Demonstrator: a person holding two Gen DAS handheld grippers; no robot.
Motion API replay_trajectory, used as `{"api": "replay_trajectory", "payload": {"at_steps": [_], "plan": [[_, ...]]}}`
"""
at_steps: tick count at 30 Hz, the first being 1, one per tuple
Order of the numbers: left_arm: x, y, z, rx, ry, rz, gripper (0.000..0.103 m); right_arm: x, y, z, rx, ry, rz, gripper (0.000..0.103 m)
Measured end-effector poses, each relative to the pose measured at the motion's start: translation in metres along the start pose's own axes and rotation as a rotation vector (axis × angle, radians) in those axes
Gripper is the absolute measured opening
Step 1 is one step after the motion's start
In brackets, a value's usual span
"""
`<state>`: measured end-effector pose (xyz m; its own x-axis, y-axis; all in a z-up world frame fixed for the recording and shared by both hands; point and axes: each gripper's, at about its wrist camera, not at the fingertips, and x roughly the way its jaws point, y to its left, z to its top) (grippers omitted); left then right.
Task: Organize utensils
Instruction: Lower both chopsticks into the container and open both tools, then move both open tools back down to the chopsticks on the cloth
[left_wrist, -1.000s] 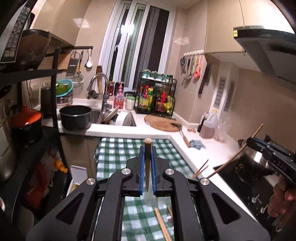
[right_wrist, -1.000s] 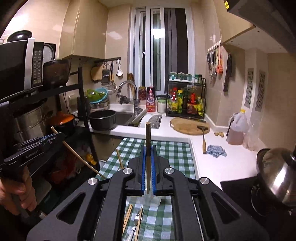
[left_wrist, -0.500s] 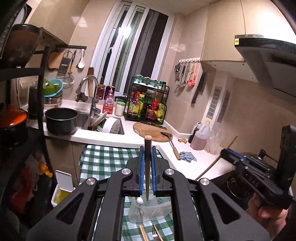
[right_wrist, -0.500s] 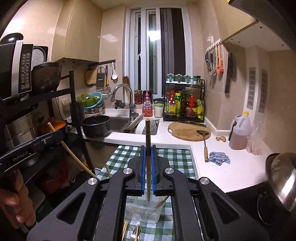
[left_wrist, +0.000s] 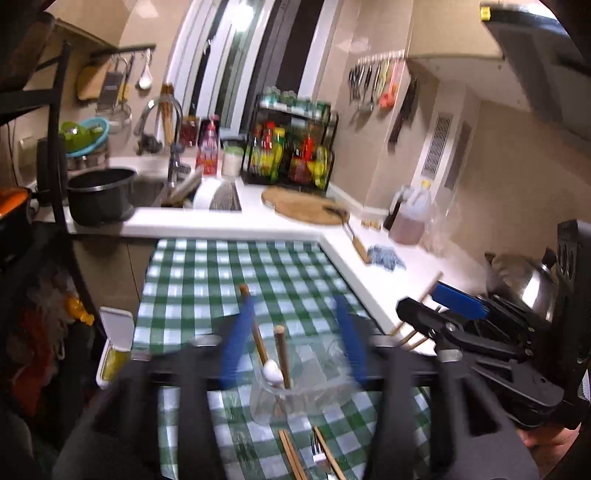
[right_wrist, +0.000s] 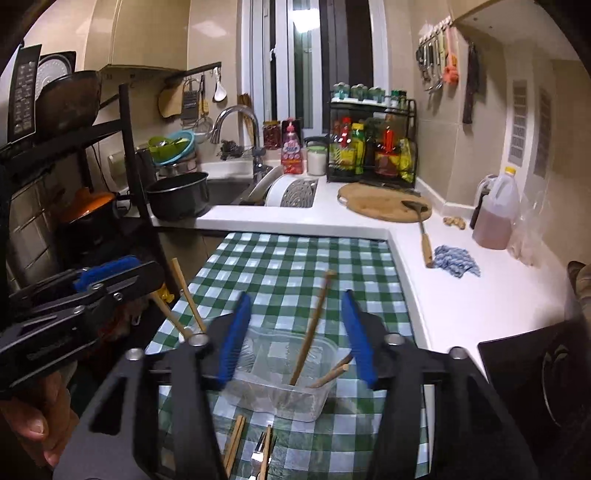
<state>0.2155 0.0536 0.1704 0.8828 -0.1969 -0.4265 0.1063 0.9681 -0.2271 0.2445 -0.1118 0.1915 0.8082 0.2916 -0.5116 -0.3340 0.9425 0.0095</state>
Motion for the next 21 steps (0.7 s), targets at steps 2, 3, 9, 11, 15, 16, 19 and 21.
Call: {"api": "replay_trajectory", "payload": {"at_steps": [2,3,9,11,15,16,19,21], "plan": [[-0.011,0.0,0.003,0.01,-0.037,0.016,0.051,-0.012,0.002,0.003,-0.019,-0.031,-0.015,0.054],[-0.021,0.001,0.005,0.009,-0.069,0.023,0.053,-0.023,0.004,0.005,-0.033,-0.054,-0.023,0.055],[-0.07,-0.001,-0.008,0.024,-0.2,0.109,0.062,-0.091,0.015,0.003,-0.117,-0.202,-0.062,0.069],[-0.085,-0.002,-0.018,0.031,-0.213,0.13,0.062,-0.111,0.018,-0.004,-0.13,-0.239,-0.061,0.071],[-0.108,-0.005,-0.04,0.045,-0.216,0.164,0.062,-0.142,0.024,-0.029,-0.133,-0.268,-0.023,0.078],[-0.114,-0.006,-0.046,0.049,-0.217,0.177,0.062,-0.147,0.026,-0.036,-0.137,-0.264,-0.011,0.078],[-0.126,-0.007,-0.066,0.057,-0.213,0.211,0.062,-0.156,0.029,-0.059,-0.134,-0.259,-0.014,0.076],[-0.131,-0.007,-0.083,0.07,-0.192,0.227,0.062,-0.157,0.026,-0.077,-0.107,-0.241,-0.008,0.076]]}}
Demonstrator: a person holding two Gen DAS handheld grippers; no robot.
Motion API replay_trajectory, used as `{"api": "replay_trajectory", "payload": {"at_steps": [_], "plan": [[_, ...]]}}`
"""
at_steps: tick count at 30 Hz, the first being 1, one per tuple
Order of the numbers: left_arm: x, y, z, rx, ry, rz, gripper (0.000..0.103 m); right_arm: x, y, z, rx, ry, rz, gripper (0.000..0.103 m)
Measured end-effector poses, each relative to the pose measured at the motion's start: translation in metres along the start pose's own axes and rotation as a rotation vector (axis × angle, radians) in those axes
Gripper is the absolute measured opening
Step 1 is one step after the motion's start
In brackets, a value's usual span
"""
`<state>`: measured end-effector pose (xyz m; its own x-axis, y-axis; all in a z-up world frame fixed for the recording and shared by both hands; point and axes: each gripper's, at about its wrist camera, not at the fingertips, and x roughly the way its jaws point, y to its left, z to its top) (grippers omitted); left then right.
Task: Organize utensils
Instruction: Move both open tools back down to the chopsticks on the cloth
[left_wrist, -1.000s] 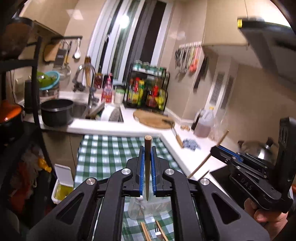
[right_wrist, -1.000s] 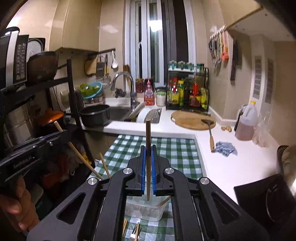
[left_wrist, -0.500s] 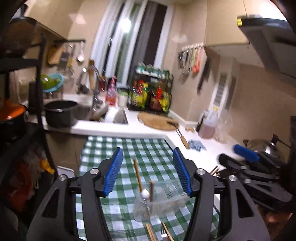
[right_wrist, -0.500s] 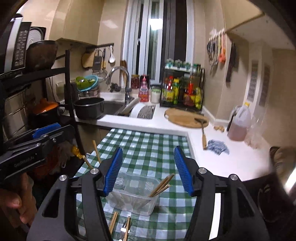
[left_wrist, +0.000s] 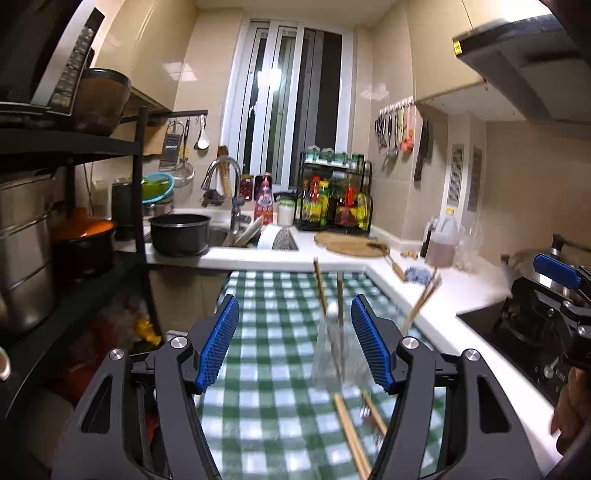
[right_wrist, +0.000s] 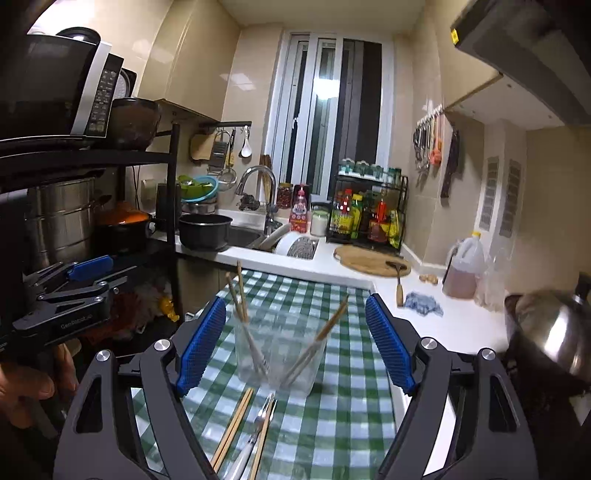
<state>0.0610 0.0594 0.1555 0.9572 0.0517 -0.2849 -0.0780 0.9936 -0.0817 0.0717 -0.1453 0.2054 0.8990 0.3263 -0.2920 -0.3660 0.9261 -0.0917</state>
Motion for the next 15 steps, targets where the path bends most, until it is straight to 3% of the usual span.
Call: {"api": "replay_trajectory", "payload": {"at_steps": [5,10,15], "plan": [[-0.009,-0.002,-0.044,0.016,0.083,0.009,0.062,-0.006,-0.01,-0.041,0.071,0.053,-0.004,0.075],[-0.005,-0.002,-0.079,-0.001,0.174,-0.008,0.062,0.003,-0.021,-0.085,0.136,0.165,0.003,0.072],[0.0,-0.005,-0.1,0.014,0.203,0.012,0.062,0.018,-0.02,-0.126,0.14,0.243,-0.013,0.064]]}}
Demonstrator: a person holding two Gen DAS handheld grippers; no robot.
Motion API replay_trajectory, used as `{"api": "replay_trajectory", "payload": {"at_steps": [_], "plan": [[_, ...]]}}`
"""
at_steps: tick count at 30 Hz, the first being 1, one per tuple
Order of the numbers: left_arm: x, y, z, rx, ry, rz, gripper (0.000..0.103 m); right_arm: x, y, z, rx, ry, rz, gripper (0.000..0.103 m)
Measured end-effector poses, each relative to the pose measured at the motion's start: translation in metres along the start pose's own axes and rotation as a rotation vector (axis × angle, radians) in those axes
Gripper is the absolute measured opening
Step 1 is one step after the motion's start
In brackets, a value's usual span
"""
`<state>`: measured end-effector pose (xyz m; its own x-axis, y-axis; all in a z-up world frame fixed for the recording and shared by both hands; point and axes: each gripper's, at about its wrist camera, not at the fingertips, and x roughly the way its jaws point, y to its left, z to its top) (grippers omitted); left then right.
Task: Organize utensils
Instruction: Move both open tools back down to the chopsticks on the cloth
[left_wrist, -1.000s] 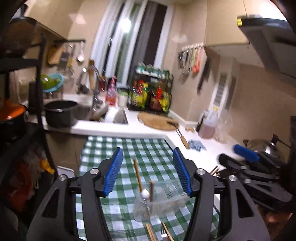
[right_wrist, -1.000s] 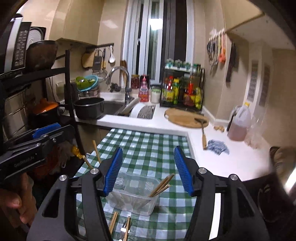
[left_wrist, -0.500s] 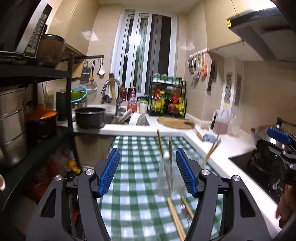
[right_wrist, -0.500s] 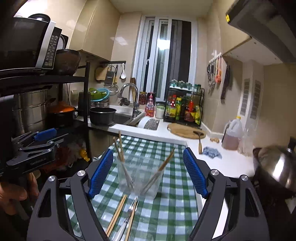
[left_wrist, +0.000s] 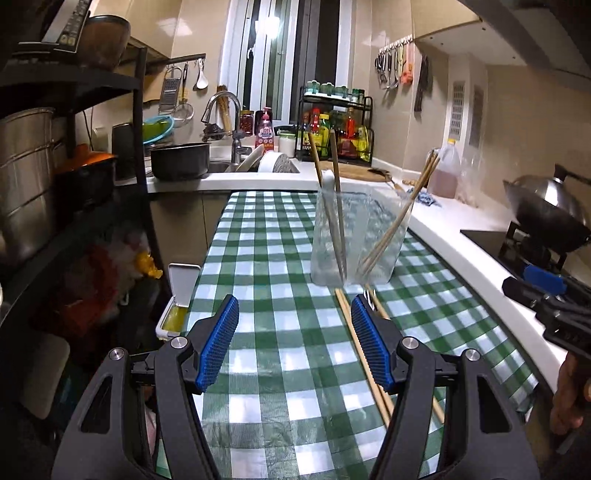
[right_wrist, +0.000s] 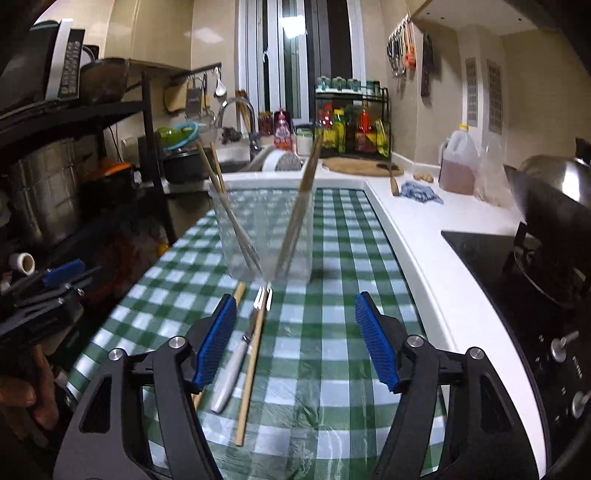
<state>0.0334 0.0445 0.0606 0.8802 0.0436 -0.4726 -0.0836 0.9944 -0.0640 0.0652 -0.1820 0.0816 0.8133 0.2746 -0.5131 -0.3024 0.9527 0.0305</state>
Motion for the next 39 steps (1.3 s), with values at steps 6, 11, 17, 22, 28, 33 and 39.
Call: {"api": "replay_trajectory", "payload": {"at_steps": [6,11,17,22,28,33,39], "plan": [[0.011,0.006,-0.012,-0.053,0.065,-0.052,0.056,0.027,-0.003,-0.024,0.025,0.09,0.023,0.04],[0.02,0.006,-0.023,-0.076,0.128,-0.067,0.027,0.046,-0.001,-0.037,0.041,0.18,0.085,0.016],[0.021,0.002,-0.029,-0.069,0.137,-0.071,0.021,0.05,0.012,-0.046,0.009,0.216,0.116,0.016],[0.021,0.0,-0.03,-0.066,0.142,-0.074,0.021,0.058,0.017,-0.054,-0.002,0.249,0.112,0.017],[0.023,-0.005,-0.033,-0.057,0.145,-0.078,0.021,0.064,0.021,-0.061,-0.019,0.28,0.102,0.02],[0.025,-0.009,-0.037,-0.053,0.155,-0.092,0.02,0.068,0.023,-0.066,-0.022,0.31,0.11,0.025],[0.035,-0.019,-0.052,-0.064,0.215,-0.131,0.013,0.075,0.027,-0.073,-0.013,0.362,0.145,0.028]]}}
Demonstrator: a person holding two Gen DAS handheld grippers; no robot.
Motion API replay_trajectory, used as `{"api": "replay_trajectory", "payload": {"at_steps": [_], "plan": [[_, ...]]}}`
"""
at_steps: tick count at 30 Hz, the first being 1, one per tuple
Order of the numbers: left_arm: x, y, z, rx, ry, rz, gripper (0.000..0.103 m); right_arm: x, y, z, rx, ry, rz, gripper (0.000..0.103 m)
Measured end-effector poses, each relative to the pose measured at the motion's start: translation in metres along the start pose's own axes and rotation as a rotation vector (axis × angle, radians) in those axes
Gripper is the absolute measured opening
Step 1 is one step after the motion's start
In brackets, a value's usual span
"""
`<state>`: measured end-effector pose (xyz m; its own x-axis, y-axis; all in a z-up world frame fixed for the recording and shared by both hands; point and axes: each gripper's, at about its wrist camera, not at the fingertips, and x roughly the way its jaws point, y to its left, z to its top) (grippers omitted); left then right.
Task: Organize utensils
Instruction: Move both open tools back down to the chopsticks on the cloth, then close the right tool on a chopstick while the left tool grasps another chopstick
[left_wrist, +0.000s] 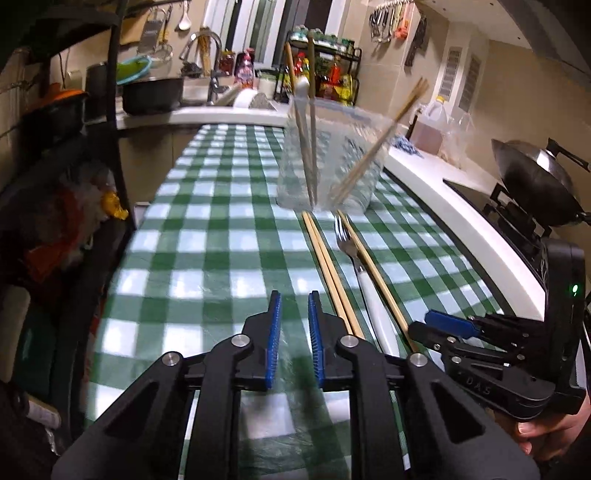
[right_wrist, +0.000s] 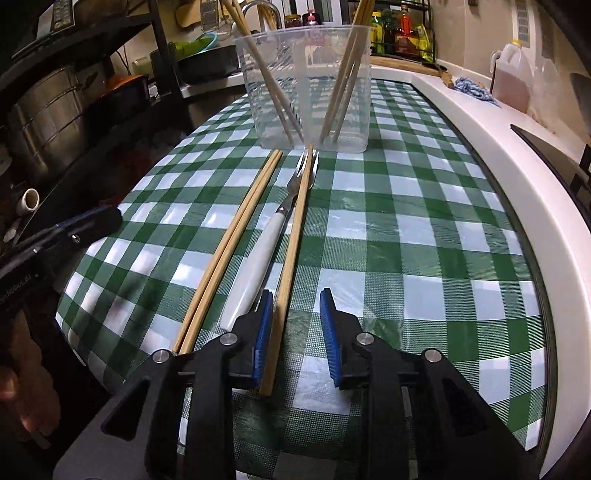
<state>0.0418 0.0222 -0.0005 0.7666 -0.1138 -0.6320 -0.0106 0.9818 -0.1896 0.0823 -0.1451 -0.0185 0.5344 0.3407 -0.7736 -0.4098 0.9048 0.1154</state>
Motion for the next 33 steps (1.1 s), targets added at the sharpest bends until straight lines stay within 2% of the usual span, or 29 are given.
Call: {"api": "replay_trajectory", "payload": {"at_steps": [6,8,9,13,16,24,26,33], "plan": [[0.017,-0.015,-0.017,0.006,0.061,-0.044,0.011,0.005,0.002,-0.003,-0.018,0.032,-0.01,0.027],[0.022,-0.019,-0.022,0.005,0.074,-0.064,0.011,0.005,0.003,-0.003,-0.025,0.034,-0.006,0.01],[0.024,-0.022,-0.024,0.006,0.08,-0.072,0.011,0.004,0.003,-0.003,-0.023,0.031,-0.017,0.007],[0.031,-0.03,-0.03,0.022,0.094,-0.069,0.012,-0.002,-0.005,0.0,0.003,0.007,-0.039,0.006],[0.036,-0.031,-0.033,0.023,0.112,-0.061,0.012,-0.005,-0.009,0.002,0.011,-0.008,-0.089,0.006],[0.038,-0.044,-0.034,0.113,0.124,-0.023,0.012,0.004,-0.025,0.0,0.062,0.033,-0.147,0.007],[0.038,-0.046,-0.034,0.134,0.121,0.002,0.008,0.004,-0.025,0.001,0.057,0.033,-0.152,0.007],[0.034,-0.021,-0.031,0.069,0.106,0.099,0.006,0.003,-0.024,-0.001,0.067,0.036,-0.158,0.01]]}}
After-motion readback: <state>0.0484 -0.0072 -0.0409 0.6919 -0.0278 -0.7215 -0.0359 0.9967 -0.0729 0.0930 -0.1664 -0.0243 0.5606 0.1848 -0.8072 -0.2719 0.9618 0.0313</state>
